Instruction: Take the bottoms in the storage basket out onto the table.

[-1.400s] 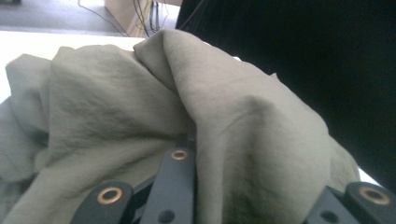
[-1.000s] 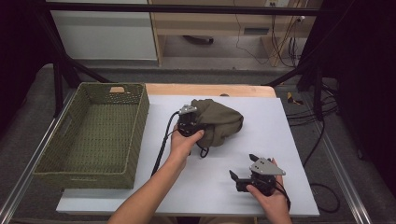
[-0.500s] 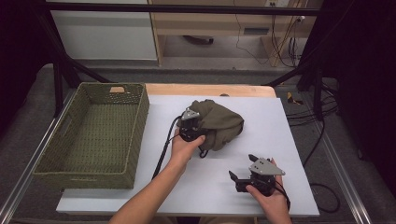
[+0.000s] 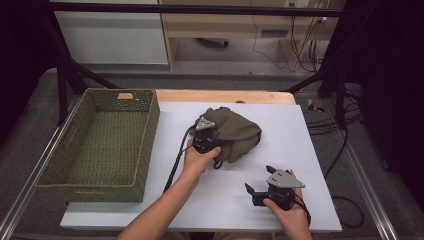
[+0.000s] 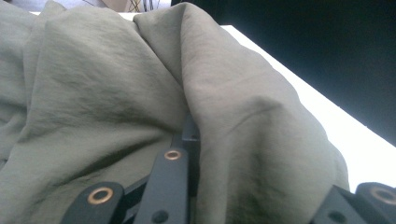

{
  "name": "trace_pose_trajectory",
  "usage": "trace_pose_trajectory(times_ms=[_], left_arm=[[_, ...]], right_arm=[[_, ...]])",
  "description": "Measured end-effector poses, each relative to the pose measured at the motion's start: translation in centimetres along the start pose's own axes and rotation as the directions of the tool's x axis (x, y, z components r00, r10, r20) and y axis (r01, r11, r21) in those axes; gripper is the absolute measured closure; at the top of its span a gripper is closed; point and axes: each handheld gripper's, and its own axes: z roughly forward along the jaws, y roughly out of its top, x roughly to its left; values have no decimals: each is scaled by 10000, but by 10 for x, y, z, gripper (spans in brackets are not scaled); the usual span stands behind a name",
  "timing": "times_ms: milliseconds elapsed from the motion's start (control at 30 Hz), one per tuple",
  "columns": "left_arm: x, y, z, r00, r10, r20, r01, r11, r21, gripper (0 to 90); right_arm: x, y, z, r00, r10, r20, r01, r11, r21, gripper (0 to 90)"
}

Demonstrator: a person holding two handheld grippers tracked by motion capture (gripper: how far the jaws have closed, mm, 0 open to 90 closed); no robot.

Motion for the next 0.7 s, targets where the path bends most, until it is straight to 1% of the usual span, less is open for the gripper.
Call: trace_pose_trajectory(times_ms=[100,167,267,367,467,533,700], left_arm=[[0,0,0,10000,-43,8,43,10000,4,740],[0,0,1,10000,-66,14,66,10000,24,720],[-1,0,1,10000,1,-48,-1,10000,36,666],[-3,-1,1,9997,133,-207,-131,9999,109,589],[-4,-2,1,9995,209,-244,-204,9996,187,504],[-5,-2,1,9991,298,-296,-292,9993,235,463],[-5,-1,-1,9998,158,-156,-153,9994,319,407]], right_arm=[[0,0,0,10000,-7,-23,7,10000,15,69],[1,0,0,10000,-17,-26,18,10000,14,69],[0,0,-1,10000,-24,-11,24,10000,-15,69],[0,0,-1,10000,-7,2,7,10000,-12,69],[0,0,-1,10000,-1,-3,1,10000,-15,69],[0,0,-1,10000,-10,-4,10,10000,-8,69],[0,0,-1,10000,18,-49,-18,10000,11,69]])
